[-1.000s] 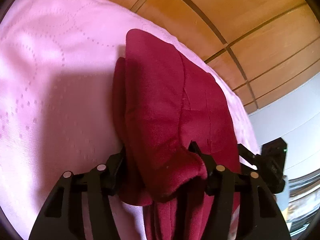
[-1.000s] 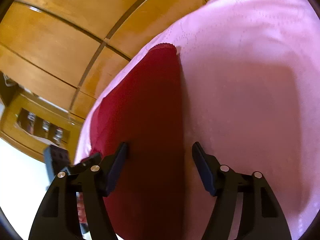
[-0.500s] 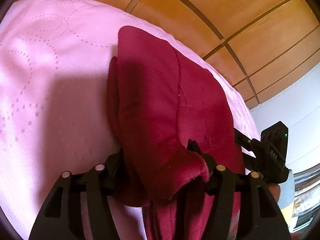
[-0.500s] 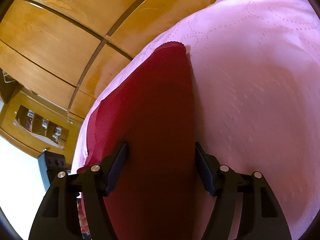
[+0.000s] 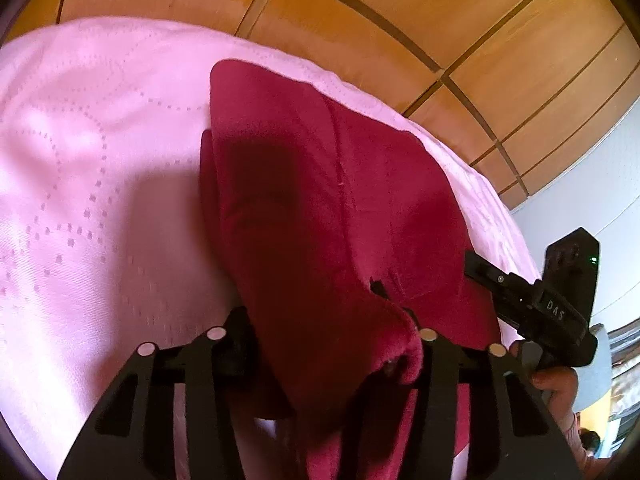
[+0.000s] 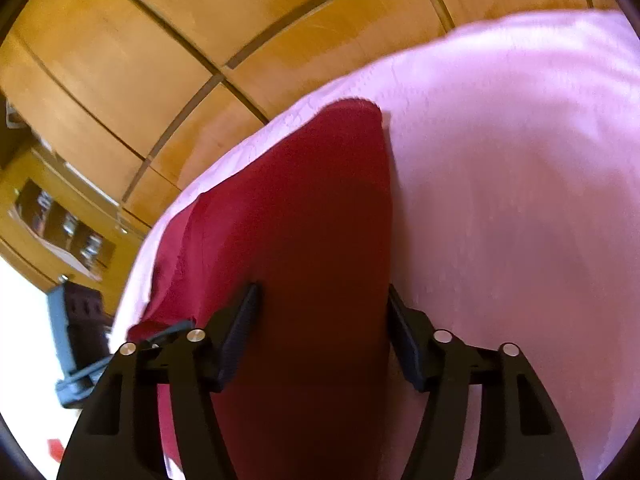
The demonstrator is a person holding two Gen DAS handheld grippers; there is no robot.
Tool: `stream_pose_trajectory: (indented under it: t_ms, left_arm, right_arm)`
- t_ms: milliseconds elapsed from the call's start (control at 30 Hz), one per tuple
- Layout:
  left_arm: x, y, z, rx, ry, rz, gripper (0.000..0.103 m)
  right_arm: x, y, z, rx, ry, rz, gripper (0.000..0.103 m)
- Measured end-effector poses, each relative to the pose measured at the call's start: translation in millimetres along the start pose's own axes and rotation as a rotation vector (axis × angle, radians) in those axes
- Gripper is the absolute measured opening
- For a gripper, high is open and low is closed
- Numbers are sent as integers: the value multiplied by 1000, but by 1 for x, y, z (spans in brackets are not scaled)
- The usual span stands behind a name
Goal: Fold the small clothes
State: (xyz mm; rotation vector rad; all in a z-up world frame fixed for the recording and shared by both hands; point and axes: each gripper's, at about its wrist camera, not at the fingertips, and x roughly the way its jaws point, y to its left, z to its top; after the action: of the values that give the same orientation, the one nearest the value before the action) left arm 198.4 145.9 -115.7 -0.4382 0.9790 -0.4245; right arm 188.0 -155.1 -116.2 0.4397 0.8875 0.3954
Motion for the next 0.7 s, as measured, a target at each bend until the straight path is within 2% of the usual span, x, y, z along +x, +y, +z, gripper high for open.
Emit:
stream_pose_trajectory:
  t_ms: [200,367,433,500,567,600,633,667,700]
  left_arm:
    - [-13,-13,2,39,-29,23,40]
    - [-21,-27,7,71,-63,21,36]
    - [-24,-33,9,86,-70,20,36]
    - [-25,-39,10,104,-70,22,36]
    - [-21,-39,11,106,-63,55,36]
    - [-20,-36,11,92,-56,57,37]
    - [-19,-32,11,71,-51,54,37]
    - [-18,-30,11,53,-50,50,37]
    - [-18,-26,11,38,-49,47,37]
  right_arm:
    - [-14,14,-1,-107,-57,-62,50]
    - [-28,22,1,-168,-87,-79,31]
    - [-34,25,-1,-189,-101,-69,27]
    - [-37,27,1,-189,-98,0,25]
    - [-36,31,1,-200,-96,-15,25]
    - [-37,30,1,-197,-99,-28,27]
    - [-37,27,2,-174,-105,-22,45]
    - [-38,20,4,-136,-104,-4,75]
    - [-40,12,4,-93,-107,-9,83]
